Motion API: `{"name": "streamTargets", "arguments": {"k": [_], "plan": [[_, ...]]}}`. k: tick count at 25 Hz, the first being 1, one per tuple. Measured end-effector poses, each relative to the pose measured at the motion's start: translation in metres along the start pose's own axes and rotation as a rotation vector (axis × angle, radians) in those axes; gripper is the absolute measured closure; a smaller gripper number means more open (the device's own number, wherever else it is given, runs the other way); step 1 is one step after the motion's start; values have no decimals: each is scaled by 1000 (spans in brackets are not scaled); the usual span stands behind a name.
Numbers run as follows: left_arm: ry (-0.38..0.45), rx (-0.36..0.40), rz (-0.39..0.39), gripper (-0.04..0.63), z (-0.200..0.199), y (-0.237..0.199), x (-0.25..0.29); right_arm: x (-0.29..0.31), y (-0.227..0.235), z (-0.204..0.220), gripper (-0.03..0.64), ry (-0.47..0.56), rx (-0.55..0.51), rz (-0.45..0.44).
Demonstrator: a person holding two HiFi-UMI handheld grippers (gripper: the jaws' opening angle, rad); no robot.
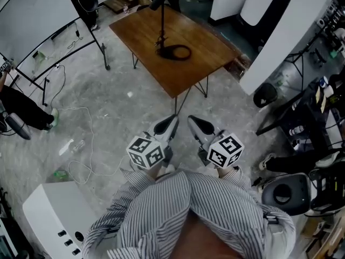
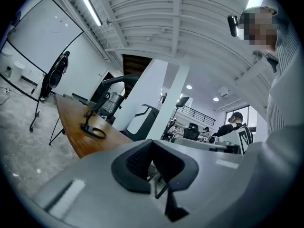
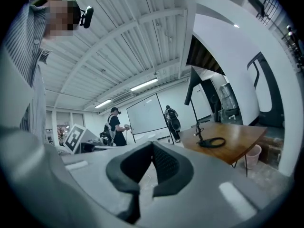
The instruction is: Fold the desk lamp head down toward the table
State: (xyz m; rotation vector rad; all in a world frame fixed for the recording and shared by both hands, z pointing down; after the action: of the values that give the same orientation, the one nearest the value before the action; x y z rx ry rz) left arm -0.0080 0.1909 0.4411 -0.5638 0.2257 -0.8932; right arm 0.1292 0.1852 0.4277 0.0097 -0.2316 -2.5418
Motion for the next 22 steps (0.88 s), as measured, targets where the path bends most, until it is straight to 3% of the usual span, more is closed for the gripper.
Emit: {"name": "streamTargets", "arguments": {"k": [5,12,18,22], "plan": [[16,8,4,594,-1,-2,15,-7,21,-7,615,99,37,-10],[14,-43,-8,594,4,-26,44,9,54,0,615,66,57,5],[24,-7,10,594,-32,-87,89,70,113,-14,615,48,-5,53],[2,6,47,594,-76,-132,131,127,153,-30,615,39,-20,102]]}}
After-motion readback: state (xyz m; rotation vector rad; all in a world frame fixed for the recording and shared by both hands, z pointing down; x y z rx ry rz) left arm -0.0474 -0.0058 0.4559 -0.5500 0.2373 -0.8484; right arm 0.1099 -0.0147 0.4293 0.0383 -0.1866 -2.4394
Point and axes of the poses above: the fingertips, and each gripper's own axes: x forward along the fingers, y to its right, z out of its underside, the point moved 6 cm from there along -x, backward along the fingers, and after that the axes turned 8 degrees about -x, right-handed, at the moved point
